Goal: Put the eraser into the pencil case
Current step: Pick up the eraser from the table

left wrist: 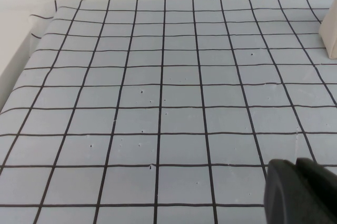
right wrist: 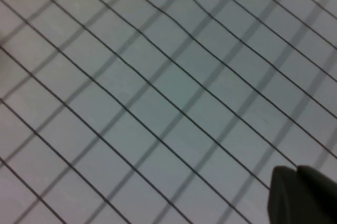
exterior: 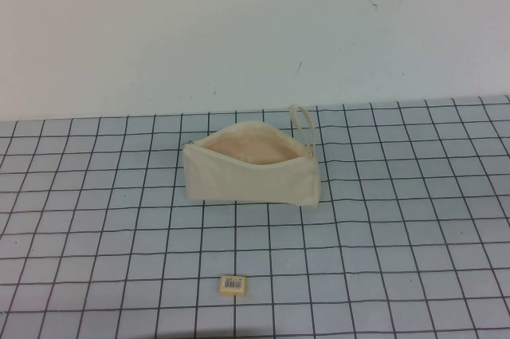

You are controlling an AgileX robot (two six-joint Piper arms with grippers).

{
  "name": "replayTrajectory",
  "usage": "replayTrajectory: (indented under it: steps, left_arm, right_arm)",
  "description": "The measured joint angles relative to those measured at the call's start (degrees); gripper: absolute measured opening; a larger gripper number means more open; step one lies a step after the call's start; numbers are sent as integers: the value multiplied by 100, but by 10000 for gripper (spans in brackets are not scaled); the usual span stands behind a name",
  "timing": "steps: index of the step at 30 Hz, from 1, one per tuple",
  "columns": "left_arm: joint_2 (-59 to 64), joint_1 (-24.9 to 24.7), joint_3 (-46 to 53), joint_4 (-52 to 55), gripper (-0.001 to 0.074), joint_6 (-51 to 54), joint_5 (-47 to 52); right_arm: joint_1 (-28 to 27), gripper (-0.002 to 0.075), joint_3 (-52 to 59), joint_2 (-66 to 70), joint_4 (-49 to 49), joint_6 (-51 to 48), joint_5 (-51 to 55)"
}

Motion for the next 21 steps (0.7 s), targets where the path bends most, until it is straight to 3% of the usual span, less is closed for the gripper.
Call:
replayTrajectory:
  steps: [5,14,17,21]
  left_arm:
    - [0,0,0,0,-1,0,0]
    - [0,0,0,0,-1,0,0]
    - [0,0,0,0,-1,0,0]
    - [0,0,0,0,-1,0,0]
  right_arm:
    - [339,-1,-167,1018,924,-993,-236]
    - [2038,8,-1115,2989,1099,-1651,-845]
    - [2589,66,-1537,3573,1077,-1761,-886]
    - [3194,227,-2045,4151,941,-1972,-930]
